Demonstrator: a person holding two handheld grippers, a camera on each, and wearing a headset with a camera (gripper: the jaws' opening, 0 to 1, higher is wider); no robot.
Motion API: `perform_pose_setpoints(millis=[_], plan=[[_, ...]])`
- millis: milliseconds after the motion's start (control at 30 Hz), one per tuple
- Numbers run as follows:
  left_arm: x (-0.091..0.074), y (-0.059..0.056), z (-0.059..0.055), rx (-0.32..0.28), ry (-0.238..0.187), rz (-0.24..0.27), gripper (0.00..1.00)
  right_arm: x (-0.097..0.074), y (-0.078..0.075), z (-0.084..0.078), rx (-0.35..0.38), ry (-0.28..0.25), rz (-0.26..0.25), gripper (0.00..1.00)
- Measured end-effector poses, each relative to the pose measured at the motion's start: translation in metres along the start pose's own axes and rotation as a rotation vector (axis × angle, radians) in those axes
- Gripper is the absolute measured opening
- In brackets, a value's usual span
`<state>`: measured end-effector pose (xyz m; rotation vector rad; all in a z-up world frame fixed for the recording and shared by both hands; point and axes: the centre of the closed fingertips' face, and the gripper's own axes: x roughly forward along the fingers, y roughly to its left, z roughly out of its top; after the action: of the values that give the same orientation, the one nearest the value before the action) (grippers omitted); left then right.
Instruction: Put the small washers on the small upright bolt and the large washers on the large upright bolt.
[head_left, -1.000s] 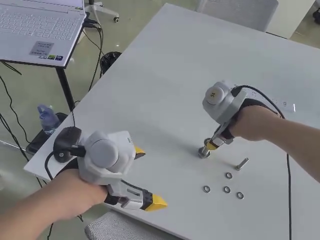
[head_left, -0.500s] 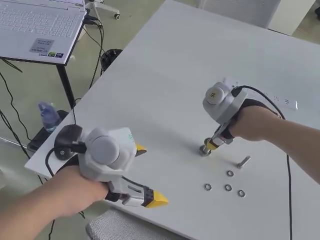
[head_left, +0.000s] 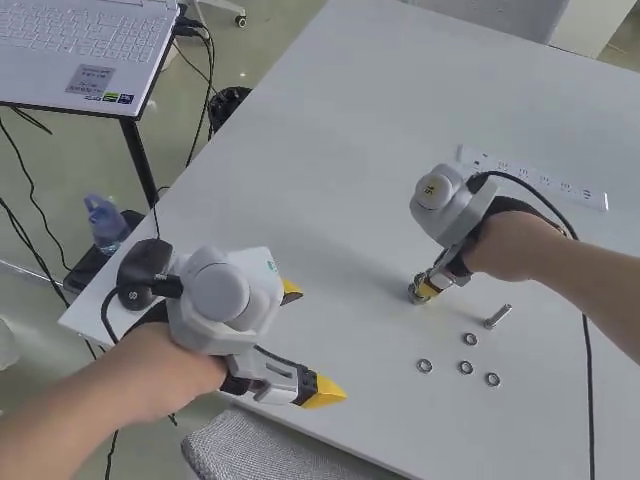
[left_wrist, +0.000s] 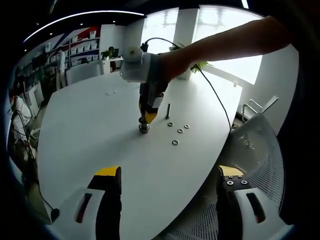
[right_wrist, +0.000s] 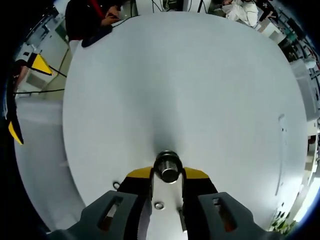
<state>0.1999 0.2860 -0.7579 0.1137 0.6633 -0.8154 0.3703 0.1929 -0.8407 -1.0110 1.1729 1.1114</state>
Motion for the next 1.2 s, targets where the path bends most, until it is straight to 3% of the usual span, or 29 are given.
perform_pose_setpoints(millis=[467, 1200], plan=[[0.001, 0.0, -0.003, 0.004, 0.01, -0.01, 0.77, 0.013, 0.005, 0.0, 0.005, 0.011, 0.004, 0.22], [0.006, 0.003, 0.001, 0.011, 0.009, -0.007, 0.81, 0.014, 0.009, -0.003, 0.013, 0.024, 0.014, 0.22]])
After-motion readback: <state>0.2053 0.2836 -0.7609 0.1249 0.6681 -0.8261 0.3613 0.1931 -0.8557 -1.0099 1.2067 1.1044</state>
